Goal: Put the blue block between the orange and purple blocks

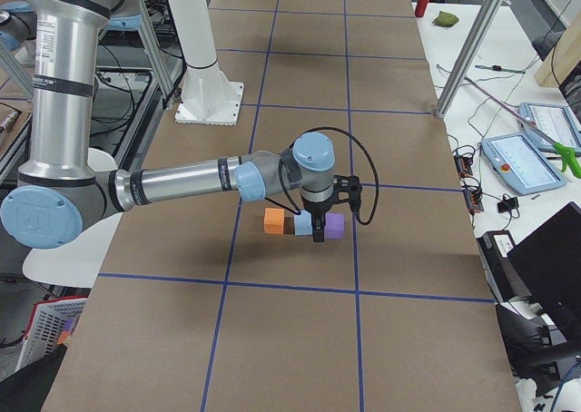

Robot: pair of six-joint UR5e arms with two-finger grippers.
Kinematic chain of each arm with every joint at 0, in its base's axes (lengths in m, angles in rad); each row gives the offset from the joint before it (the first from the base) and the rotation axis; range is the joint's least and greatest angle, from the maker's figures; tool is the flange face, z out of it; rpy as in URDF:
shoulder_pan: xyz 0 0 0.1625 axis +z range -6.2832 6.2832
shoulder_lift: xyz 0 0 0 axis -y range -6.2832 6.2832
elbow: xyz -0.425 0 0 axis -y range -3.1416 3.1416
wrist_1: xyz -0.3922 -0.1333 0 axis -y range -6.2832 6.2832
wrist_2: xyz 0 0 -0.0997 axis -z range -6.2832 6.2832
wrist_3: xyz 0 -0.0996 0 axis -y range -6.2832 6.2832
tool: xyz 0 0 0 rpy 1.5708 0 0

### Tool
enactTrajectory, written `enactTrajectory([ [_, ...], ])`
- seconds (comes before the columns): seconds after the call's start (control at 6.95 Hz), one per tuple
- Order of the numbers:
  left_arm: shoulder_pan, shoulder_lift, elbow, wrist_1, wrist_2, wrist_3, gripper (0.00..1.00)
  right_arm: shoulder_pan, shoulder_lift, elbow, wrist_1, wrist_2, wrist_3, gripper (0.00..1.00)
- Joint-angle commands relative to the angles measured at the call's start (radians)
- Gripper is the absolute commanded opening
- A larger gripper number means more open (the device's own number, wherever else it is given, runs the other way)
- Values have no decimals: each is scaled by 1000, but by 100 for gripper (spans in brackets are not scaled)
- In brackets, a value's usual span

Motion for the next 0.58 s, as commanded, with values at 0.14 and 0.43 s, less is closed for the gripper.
enactTrajectory([
  [0.14, -46, 16, 68, -6, 2, 66, 100, 3, -36, 14, 7, -1, -10, 100],
  [0.43, -47, 59, 67, -6, 2, 70, 100, 3, -47, 19, 12, -5, -12, 100],
])
